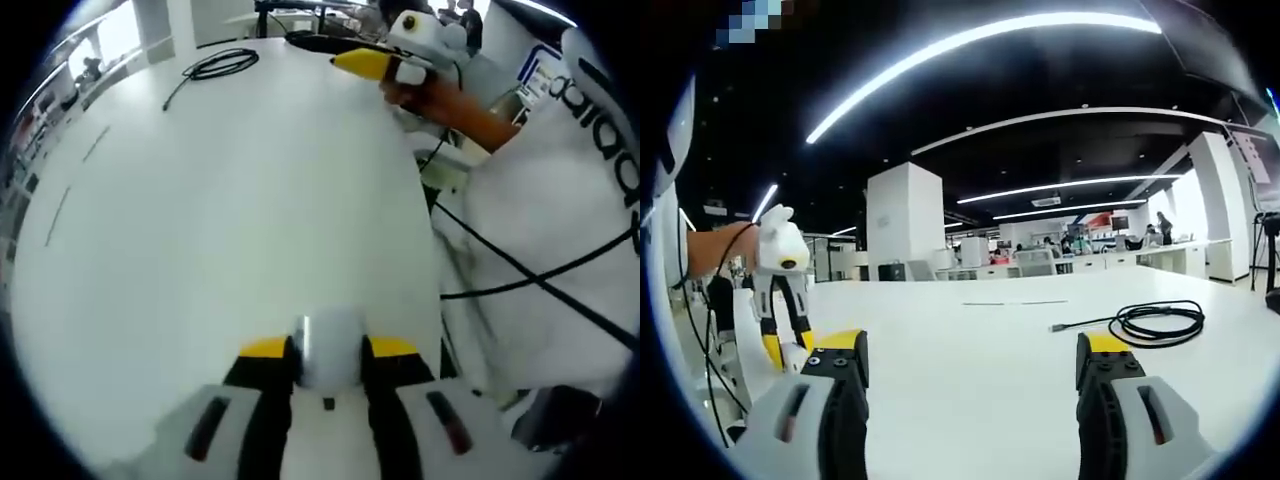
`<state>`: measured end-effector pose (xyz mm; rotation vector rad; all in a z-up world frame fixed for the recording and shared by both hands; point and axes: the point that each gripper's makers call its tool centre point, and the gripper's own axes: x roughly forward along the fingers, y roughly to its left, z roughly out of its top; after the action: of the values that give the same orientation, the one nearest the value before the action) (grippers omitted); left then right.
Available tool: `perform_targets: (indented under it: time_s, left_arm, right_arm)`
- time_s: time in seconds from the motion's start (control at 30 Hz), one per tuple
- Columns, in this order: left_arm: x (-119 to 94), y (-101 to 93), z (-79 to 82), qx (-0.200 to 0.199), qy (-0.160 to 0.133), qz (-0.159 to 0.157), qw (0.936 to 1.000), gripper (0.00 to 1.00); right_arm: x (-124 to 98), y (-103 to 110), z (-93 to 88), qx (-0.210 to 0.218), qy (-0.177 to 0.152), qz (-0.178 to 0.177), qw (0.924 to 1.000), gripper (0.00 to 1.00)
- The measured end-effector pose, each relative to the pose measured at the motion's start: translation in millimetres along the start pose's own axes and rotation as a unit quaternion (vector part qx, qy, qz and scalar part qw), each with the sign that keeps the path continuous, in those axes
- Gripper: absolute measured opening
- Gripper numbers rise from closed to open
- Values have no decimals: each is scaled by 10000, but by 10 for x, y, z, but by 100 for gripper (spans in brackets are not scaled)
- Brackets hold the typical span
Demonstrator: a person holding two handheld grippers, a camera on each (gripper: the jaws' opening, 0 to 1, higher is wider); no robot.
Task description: Plug the desk Type‑C cable into the charger adapter.
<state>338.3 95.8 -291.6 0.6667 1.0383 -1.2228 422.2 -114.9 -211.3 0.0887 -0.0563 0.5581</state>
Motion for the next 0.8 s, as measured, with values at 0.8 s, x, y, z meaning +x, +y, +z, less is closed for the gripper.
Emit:
perform_targets:
  time_s: [0.8]
  left_arm:
    - [-207,78,165,-683,-915,-137,9934,36]
  right_arm:
    - [7,-12,-28,62,57,11,10000,86]
